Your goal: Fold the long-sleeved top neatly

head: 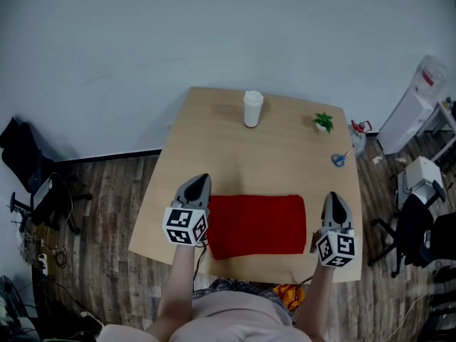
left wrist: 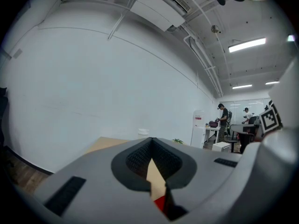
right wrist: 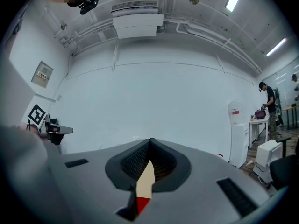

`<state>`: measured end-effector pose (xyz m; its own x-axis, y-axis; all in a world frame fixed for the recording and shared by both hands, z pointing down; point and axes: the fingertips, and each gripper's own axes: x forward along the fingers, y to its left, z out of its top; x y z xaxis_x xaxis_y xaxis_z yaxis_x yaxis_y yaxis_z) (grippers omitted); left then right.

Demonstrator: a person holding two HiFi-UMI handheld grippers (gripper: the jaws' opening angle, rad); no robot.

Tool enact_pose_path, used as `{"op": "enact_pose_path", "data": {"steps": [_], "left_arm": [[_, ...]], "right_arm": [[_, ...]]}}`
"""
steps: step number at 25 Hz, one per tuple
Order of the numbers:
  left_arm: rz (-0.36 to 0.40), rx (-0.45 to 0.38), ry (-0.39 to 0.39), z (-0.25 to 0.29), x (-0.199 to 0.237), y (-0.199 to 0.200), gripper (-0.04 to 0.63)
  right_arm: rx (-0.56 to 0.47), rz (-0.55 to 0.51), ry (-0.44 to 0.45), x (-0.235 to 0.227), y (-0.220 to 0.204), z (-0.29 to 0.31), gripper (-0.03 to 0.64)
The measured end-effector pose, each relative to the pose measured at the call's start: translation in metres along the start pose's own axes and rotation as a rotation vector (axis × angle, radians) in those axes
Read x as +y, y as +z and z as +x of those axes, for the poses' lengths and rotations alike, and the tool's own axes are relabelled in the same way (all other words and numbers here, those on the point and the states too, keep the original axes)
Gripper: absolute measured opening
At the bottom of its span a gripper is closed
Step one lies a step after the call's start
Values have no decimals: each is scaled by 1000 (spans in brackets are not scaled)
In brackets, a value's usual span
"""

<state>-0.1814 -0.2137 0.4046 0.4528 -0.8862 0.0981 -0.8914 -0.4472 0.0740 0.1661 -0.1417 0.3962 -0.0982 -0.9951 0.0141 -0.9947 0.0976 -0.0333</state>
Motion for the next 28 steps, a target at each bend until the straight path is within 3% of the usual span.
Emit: {"op": "enact_pose_path", "data": {"steps": [28], "left_arm": [[-5, 16, -4, 3, -3, -4, 2]], "right_arm": [[18, 4, 1, -2, -3, 2, 6]]}}
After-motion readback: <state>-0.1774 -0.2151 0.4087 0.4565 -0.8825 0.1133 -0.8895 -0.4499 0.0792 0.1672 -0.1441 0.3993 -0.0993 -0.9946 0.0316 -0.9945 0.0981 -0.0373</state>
